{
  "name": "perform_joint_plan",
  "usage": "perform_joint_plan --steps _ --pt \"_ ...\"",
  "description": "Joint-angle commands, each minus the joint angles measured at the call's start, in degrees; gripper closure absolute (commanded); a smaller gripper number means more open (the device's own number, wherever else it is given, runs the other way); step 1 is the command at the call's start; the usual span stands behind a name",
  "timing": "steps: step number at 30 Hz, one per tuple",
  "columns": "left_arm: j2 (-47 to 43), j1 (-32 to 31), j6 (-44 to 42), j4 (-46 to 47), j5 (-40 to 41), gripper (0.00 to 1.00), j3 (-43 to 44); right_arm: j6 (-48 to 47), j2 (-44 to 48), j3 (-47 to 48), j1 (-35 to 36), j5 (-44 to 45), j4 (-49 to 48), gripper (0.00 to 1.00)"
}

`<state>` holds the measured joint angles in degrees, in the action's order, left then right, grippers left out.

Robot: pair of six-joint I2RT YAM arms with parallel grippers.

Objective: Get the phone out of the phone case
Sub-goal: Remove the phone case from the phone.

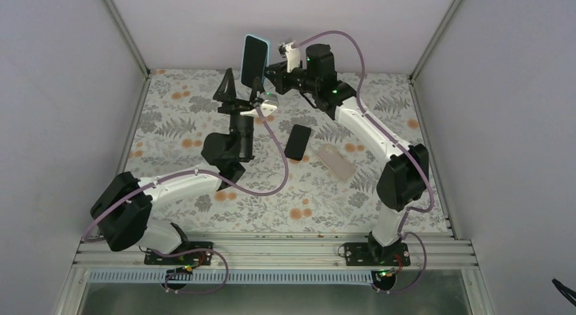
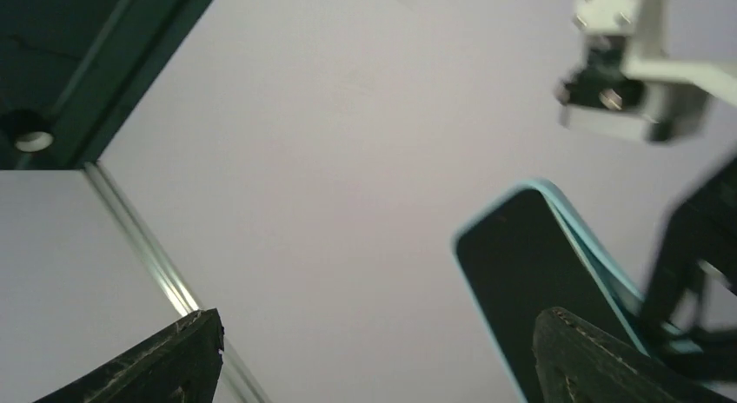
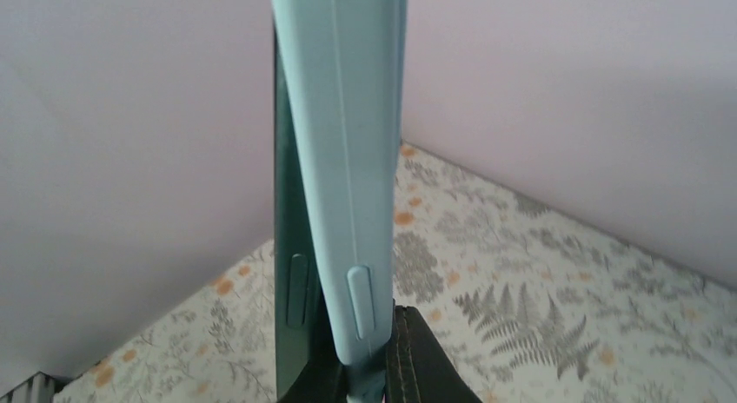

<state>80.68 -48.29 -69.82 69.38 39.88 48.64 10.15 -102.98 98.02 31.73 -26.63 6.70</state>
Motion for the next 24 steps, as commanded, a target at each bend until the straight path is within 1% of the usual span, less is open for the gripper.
perform_joint_plan --steps 1,3,5,6,9,12,15,16,17,19,21,24 --pt "3.07 -0.18 -7.32 12.89 0.86 0.12 -0.52 0.17 -0.1 0.87 -0.42 0.47 0.03 0.97" --pt "3.62 -0.16 -8.2 13.75 1.05 0.12 -1.1 -0.08 0.07 0.32 -0.45 0.19 0.12 0.97" --pt "2.58 -0.21 -6.55 12.7 0.63 0.12 -2.14 -0.26 0.15 0.25 -0.52 0.43 0.41 0.97" --pt "0.64 -0.22 -4.07 9.97 0.37 0.12 -2.49 -0.41 0.21 0.29 -0.57 0.74 0.46 0.97" --pt "-5.5 -0.22 5.41 -3.09 -2.91 0.09 -3.5 -0.53 0.14 1.03 -0.84 2.5 1.03 0.97" --pt "-5.83 -0.16 9.79 -8.89 -1.96 0.05 -3.18 -0.19 -0.37 1.95 -1.01 4.92 1.78 0.97" --pt "-5.78 -0.3 14.46 -13.48 -2.97 0.02 -3.94 0.63 -1.54 4.03 -1.4 5.92 2.53 0.97" --pt "-5.55 -0.34 15.89 -15.47 -4.8 0.01 -3.5 0.77 -1.93 4.97 -1.4 6.19 2.98 0.97" --pt "-5.34 -0.3 17.56 -18.24 -6.19 0.0 -2.53 0.95 -2.43 6.0 -1.47 6.4 3.6 0.97" --pt "-4.84 -0.31 22.83 -29.91 -10.31 0.0 1.52 0.98 -3.39 8.19 -1.46 7.28 4.88 0.97" --pt "-3.99 0.38 27.85 -39.3 -13.98 0.0 5.5 0.67 -4.12 9.88 -1.48 8.14 5.98 0.97" --pt "-2.96 1.27 30.11 -47.14 -18.59 0.0 8.73 0.53 -4.43 11.08 -1.65 9.32 6.9 0.97"
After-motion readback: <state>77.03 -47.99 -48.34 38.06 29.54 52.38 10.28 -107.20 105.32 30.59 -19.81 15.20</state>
